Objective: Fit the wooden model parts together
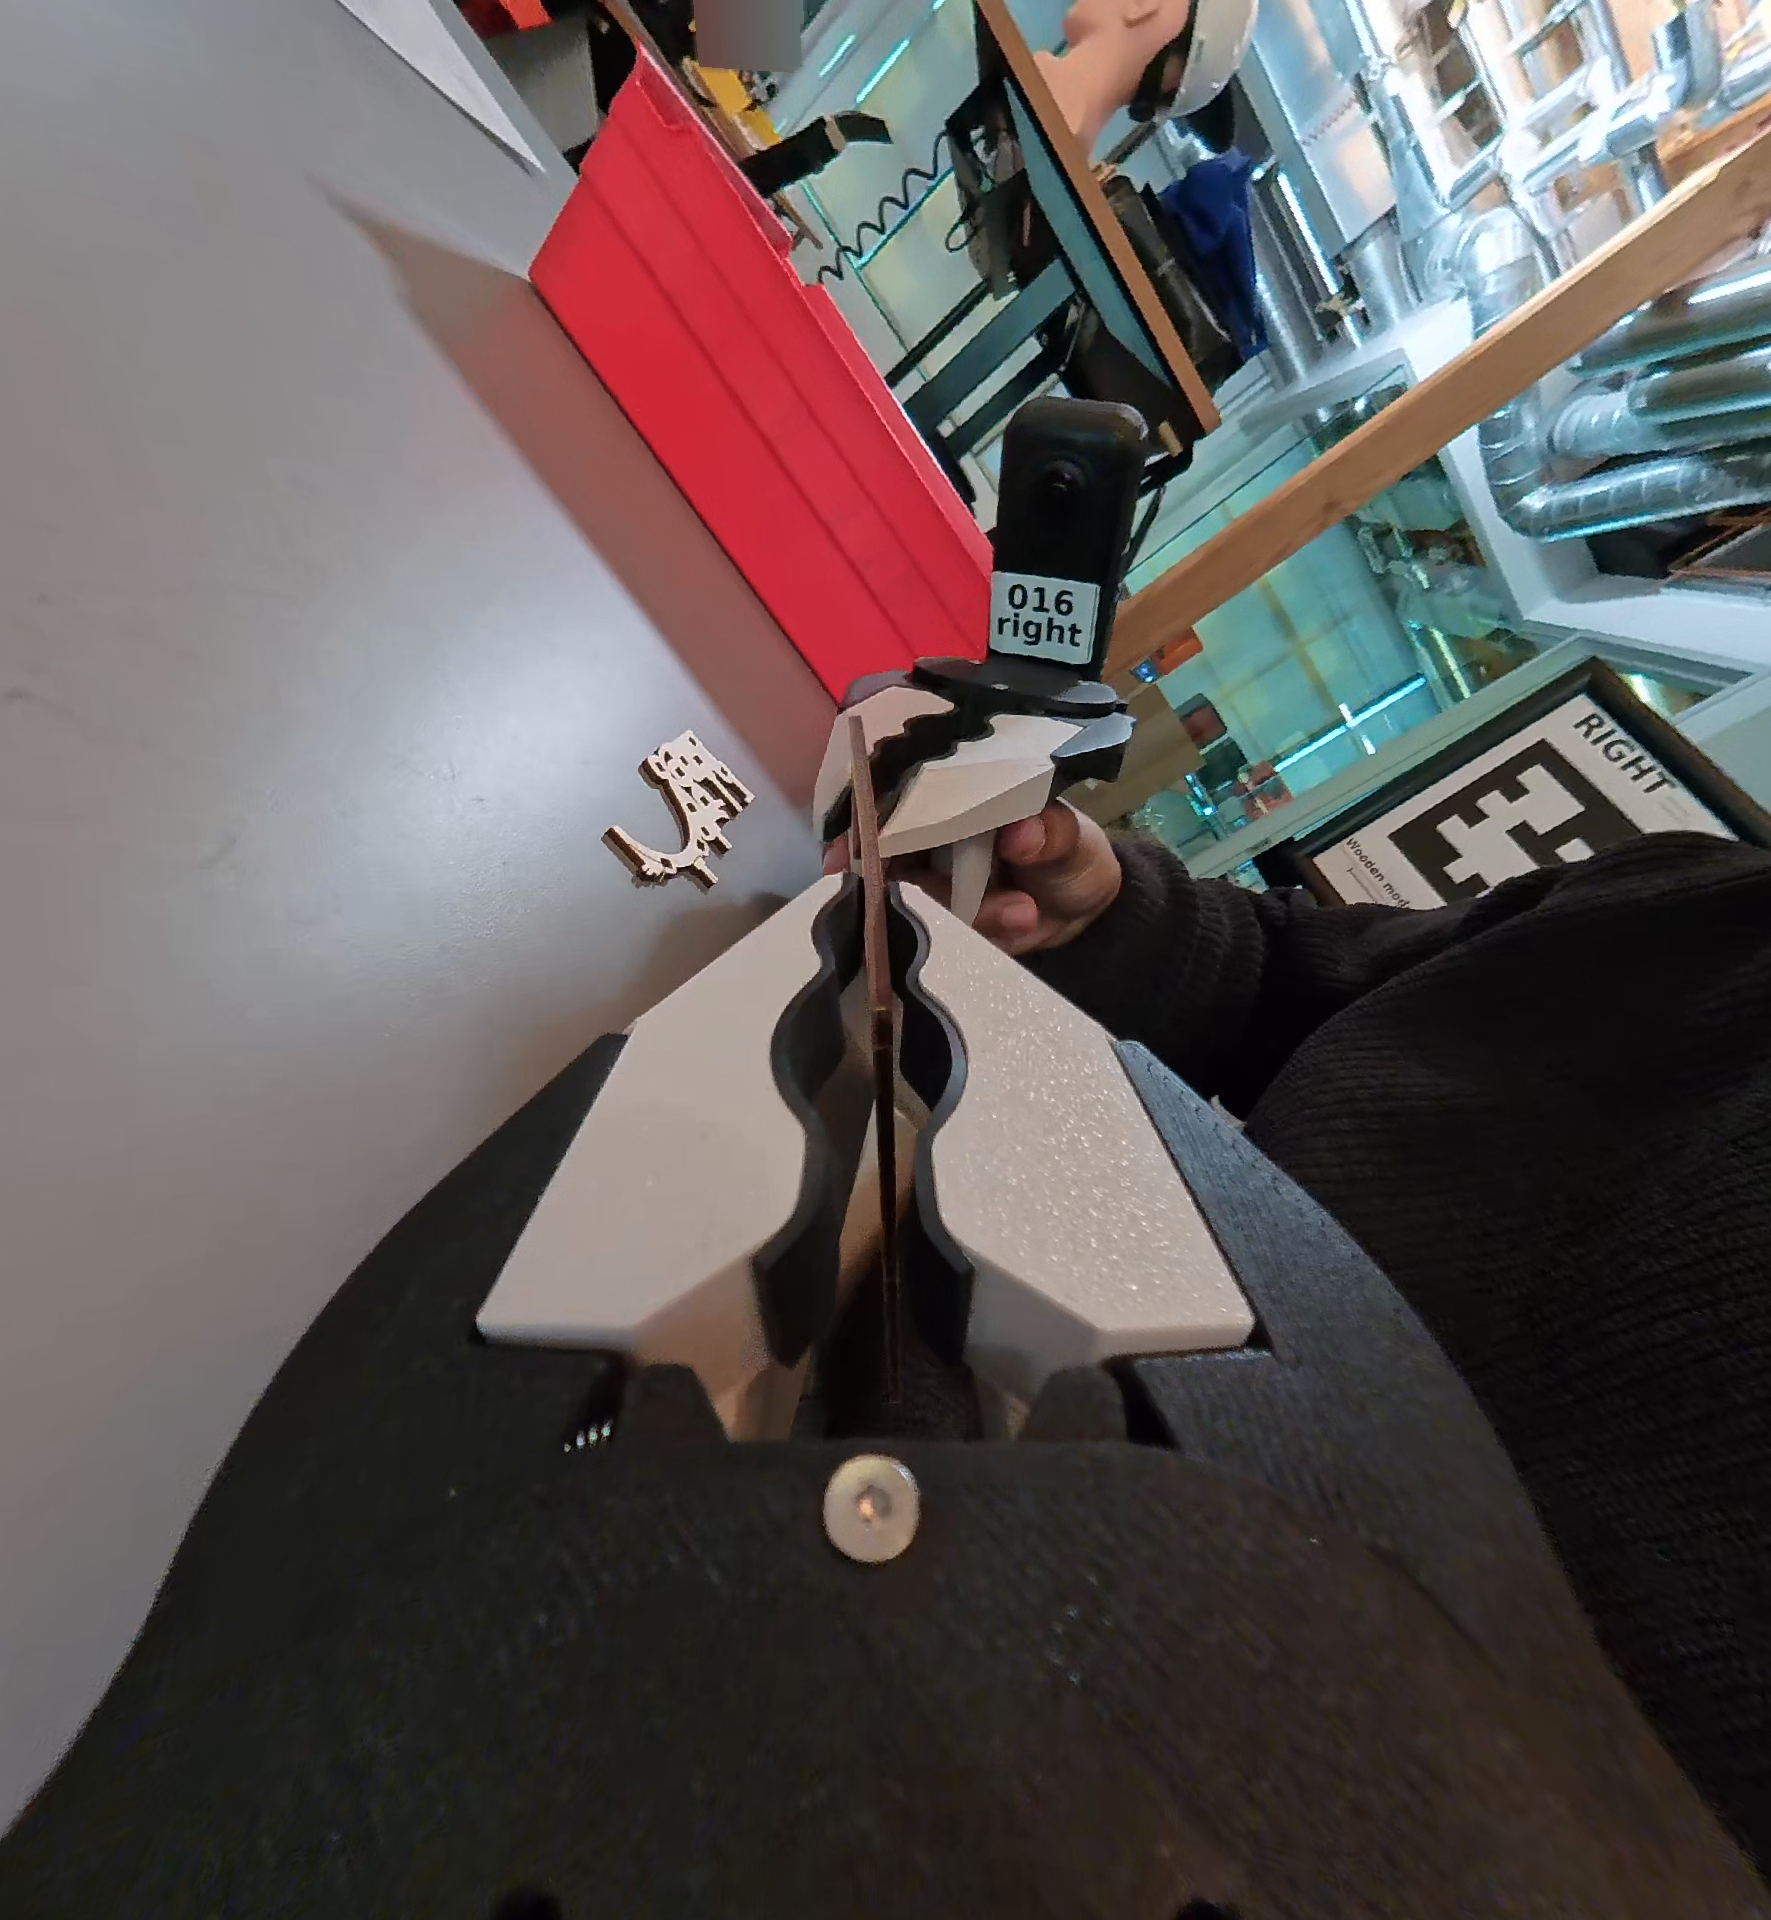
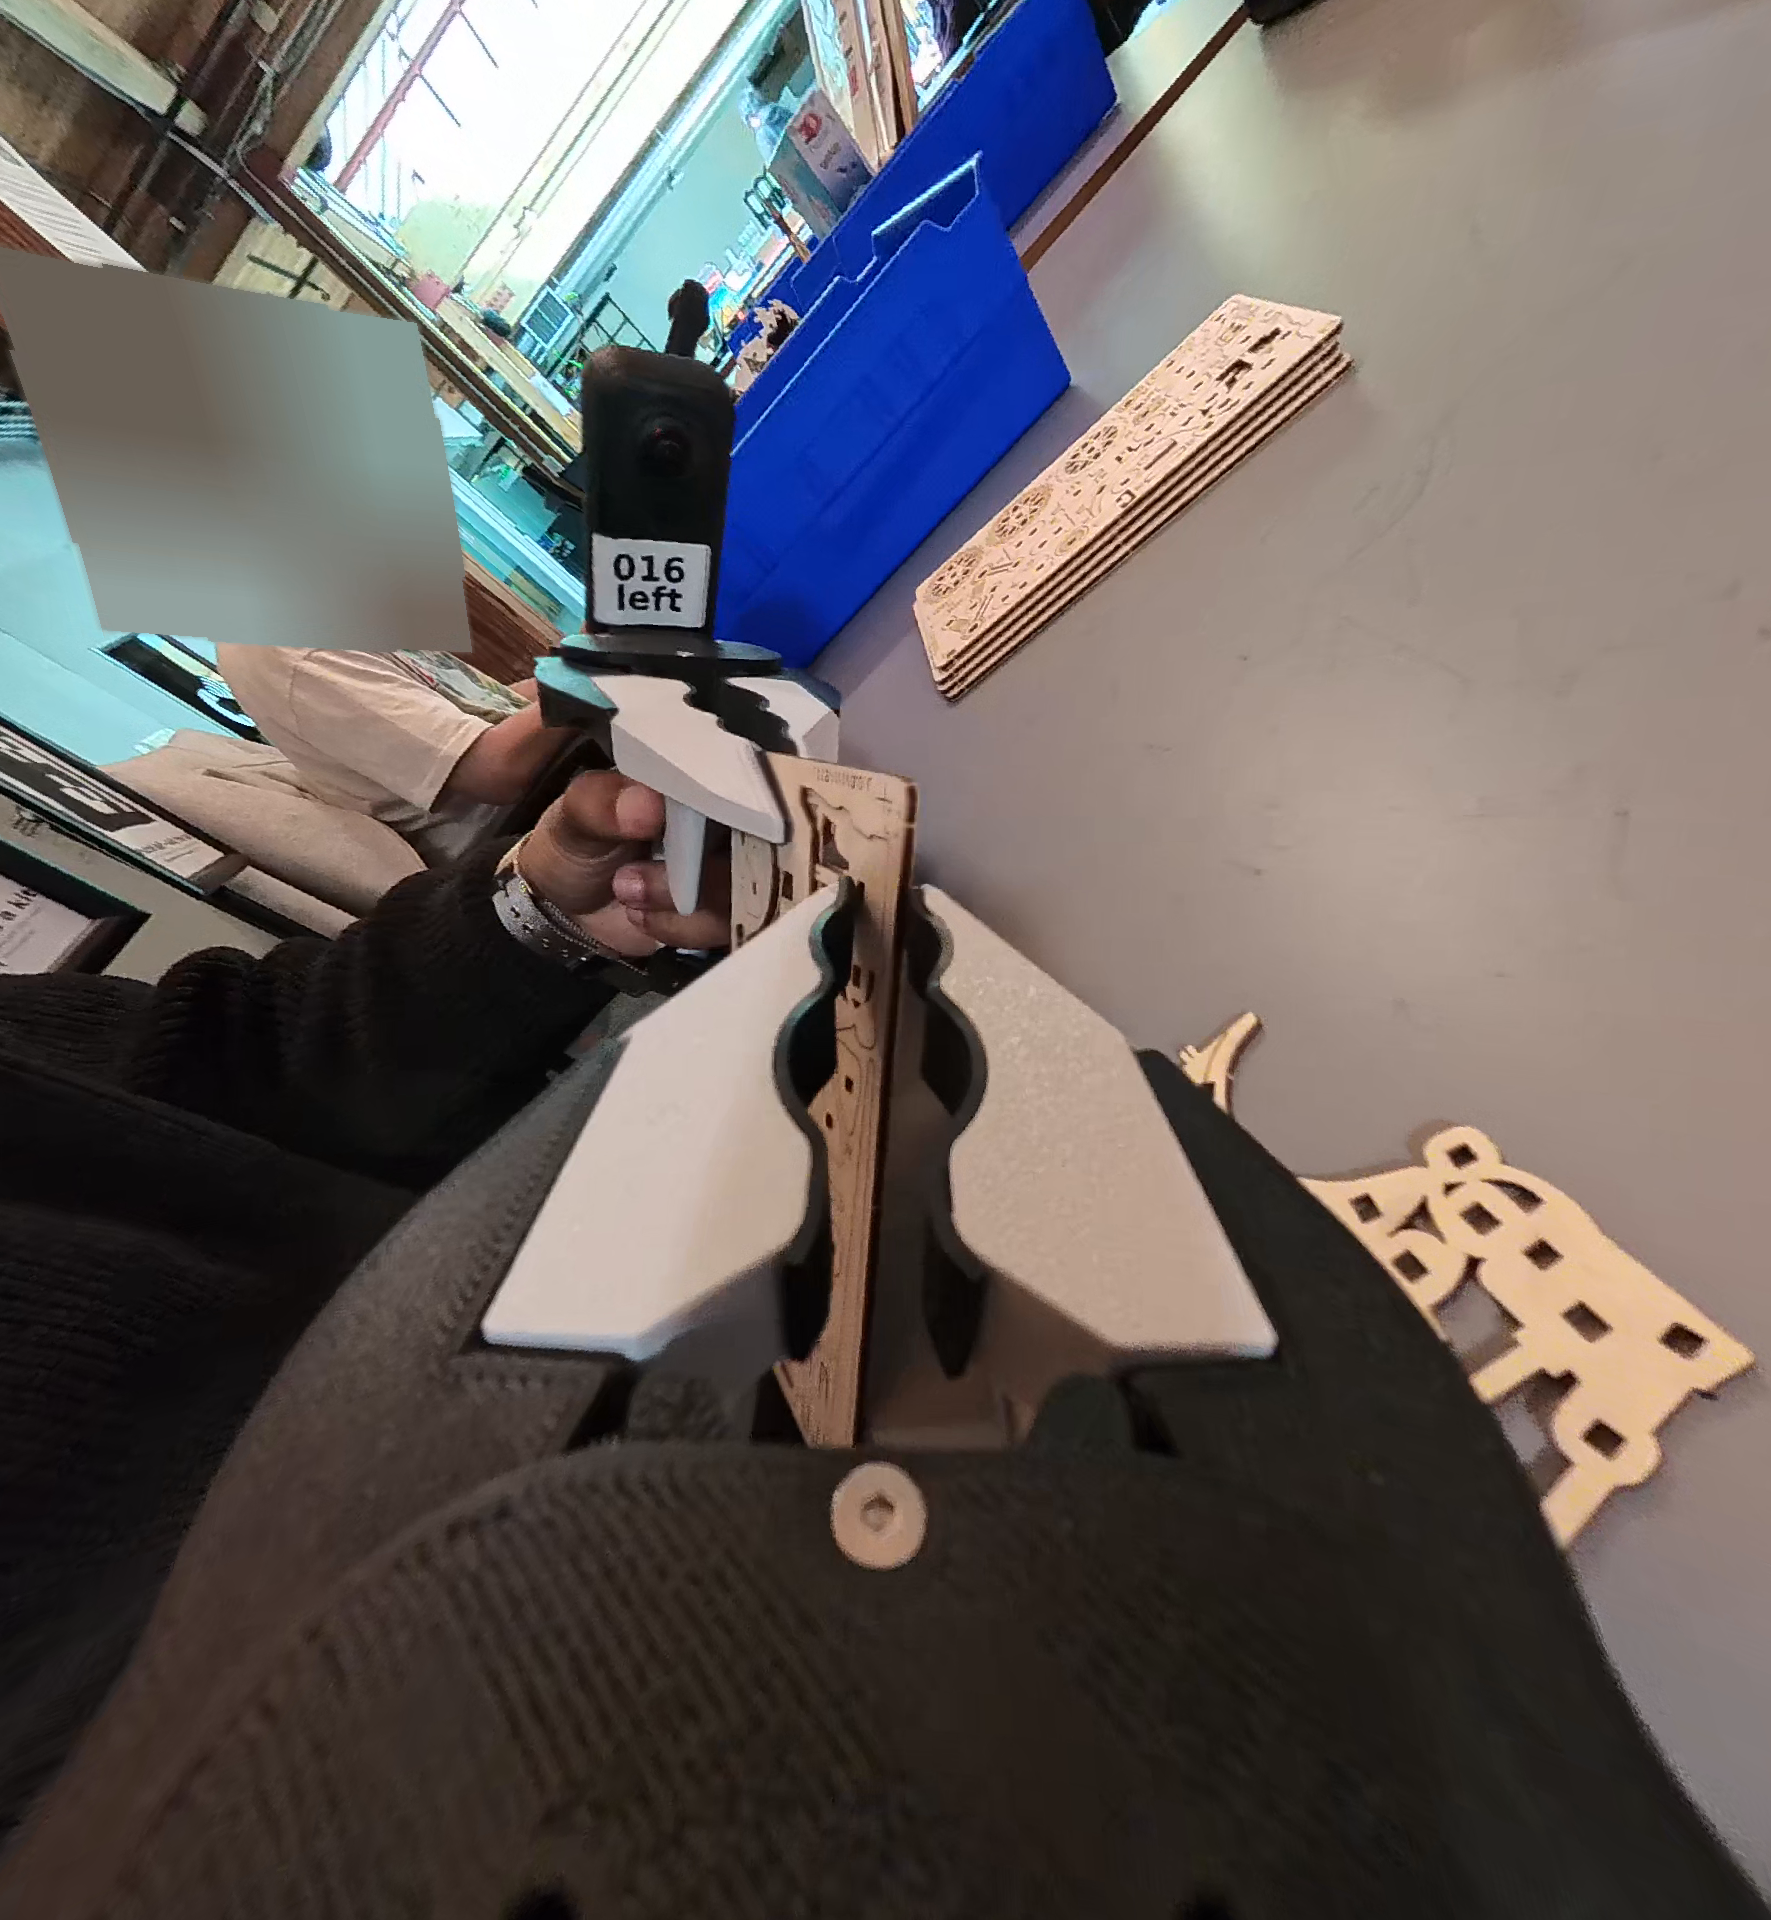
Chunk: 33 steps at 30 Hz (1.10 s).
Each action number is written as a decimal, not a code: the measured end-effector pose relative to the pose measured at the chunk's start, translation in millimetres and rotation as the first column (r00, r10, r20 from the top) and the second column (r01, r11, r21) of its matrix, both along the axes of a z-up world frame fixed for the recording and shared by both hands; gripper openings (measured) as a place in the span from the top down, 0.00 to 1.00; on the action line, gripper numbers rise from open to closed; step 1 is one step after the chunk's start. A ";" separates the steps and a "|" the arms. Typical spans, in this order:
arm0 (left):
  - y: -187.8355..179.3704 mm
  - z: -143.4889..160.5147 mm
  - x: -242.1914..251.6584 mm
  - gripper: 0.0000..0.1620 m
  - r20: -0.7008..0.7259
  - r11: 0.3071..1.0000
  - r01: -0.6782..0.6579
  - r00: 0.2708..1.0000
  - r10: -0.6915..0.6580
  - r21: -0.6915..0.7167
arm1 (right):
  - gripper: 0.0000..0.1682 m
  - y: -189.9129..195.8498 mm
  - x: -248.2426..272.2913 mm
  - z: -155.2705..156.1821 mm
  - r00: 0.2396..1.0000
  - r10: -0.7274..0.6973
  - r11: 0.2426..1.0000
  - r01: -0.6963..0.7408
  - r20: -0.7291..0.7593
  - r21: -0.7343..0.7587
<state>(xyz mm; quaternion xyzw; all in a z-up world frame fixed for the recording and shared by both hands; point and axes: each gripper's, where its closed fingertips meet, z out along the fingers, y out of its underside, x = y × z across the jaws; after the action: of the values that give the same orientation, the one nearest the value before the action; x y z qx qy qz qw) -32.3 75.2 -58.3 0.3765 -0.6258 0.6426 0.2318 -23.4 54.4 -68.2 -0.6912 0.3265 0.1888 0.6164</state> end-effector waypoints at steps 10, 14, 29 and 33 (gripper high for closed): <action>-0.3 -2.5 1.7 0.99 0.022 0.999 -0.018 1.000 0.018 0.031 | 0.95 -0.1 2.4 -3.4 1.000 -0.028 0.999 0.028 -0.006 -0.025; -0.4 -4.4 2.5 1.00 0.018 0.999 -0.020 1.000 0.019 0.034 | 0.95 0.1 3.3 -5.5 0.999 -0.039 0.999 0.039 -0.013 -0.033; 4.1 1.0 13.0 1.00 -0.020 0.996 -0.089 0.996 0.089 0.002 | 0.87 -6.2 14.9 -3.9 0.990 -0.097 0.989 0.107 0.099 -0.099; 9.0 -0.4 16.6 1.00 -0.042 0.994 -0.107 0.993 0.106 -0.011 | 0.92 -4.5 9.5 -7.0 0.993 -0.070 0.989 0.081 0.094 -0.123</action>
<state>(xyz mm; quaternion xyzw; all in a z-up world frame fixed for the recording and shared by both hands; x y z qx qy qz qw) -15.7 84.2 -58.7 0.4209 -0.5956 0.6504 0.2125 -13.9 50.0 -75.3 -0.7237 0.3358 0.1133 0.5922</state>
